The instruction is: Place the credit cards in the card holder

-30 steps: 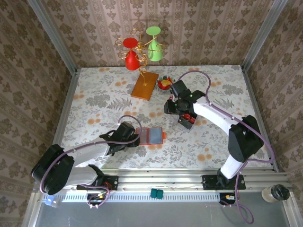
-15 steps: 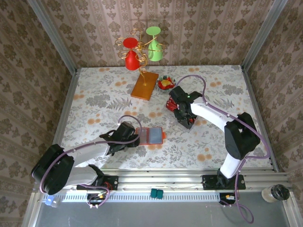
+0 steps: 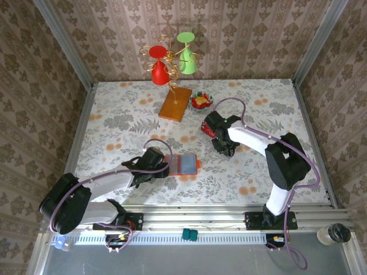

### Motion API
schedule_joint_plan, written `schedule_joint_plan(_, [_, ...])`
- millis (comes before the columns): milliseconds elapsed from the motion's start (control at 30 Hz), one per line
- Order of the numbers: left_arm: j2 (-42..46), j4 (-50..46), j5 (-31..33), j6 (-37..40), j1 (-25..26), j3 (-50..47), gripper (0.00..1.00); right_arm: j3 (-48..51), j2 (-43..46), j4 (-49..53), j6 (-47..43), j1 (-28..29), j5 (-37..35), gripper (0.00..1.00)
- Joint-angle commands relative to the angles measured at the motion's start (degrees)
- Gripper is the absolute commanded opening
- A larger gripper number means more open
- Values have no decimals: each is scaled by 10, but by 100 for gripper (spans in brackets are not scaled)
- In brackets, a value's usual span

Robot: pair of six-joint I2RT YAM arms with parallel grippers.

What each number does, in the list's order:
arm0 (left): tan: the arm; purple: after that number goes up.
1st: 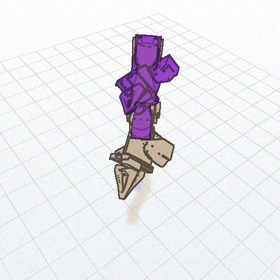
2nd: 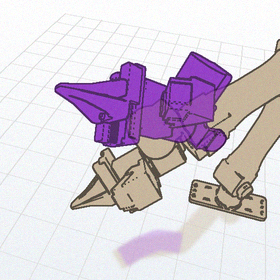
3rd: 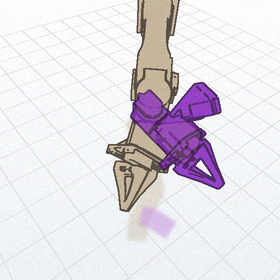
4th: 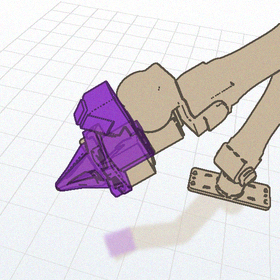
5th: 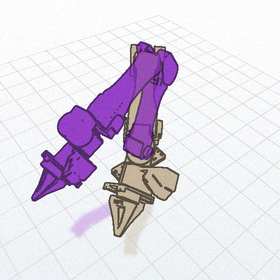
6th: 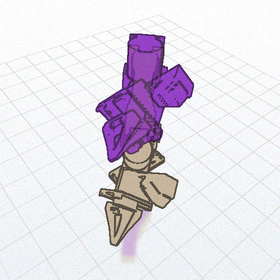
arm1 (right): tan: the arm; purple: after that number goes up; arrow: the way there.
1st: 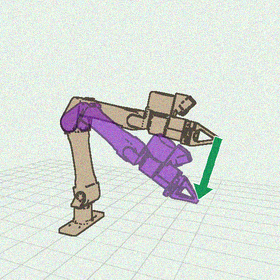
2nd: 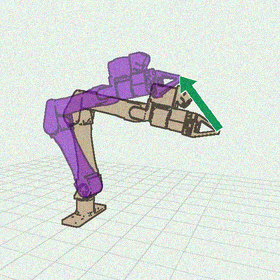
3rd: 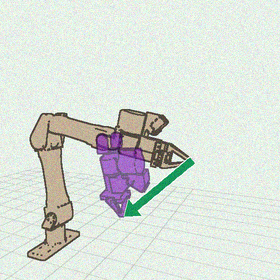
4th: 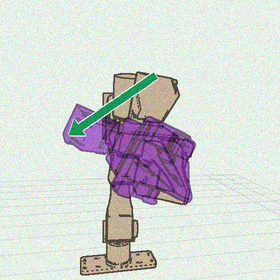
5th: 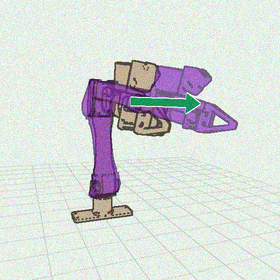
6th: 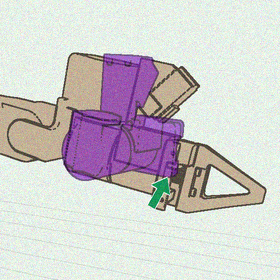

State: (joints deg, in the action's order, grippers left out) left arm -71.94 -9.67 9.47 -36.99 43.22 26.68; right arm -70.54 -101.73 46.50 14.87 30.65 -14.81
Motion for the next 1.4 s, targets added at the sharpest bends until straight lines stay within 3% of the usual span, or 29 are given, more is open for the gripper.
schedule_joint_plan(0, [-8, -18, 3, 3, 3, 6, 74, 9, -3, 0, -6, 2, -8, 24])
schedule_joint_plan(500, [-12, -14, -2, 2, 3, 5, 74, -18, 3, 12, -23, 3, 6, 22])
schedule_joint_plan(1033, [-13, -9, -4, 1, 3, 4, 74, -23, 6, 18, -28, 3, 18, 26])
schedule_joint_plan(1133, [-14, -7, -4, 1, 2, 4, 73, -23, 4, 19, -29, 3, 21, 23])
schedule_joint_plan(1267, [-14, -7, -4, 2, 3, 3, 73, -26, 4, 20, -35, 3, 27, 9])
schedule_joint_plan(1367, [-14, -7, -5, 1, 3, 3, 73, -34, 10, 26, -42, 4, 30, 5])
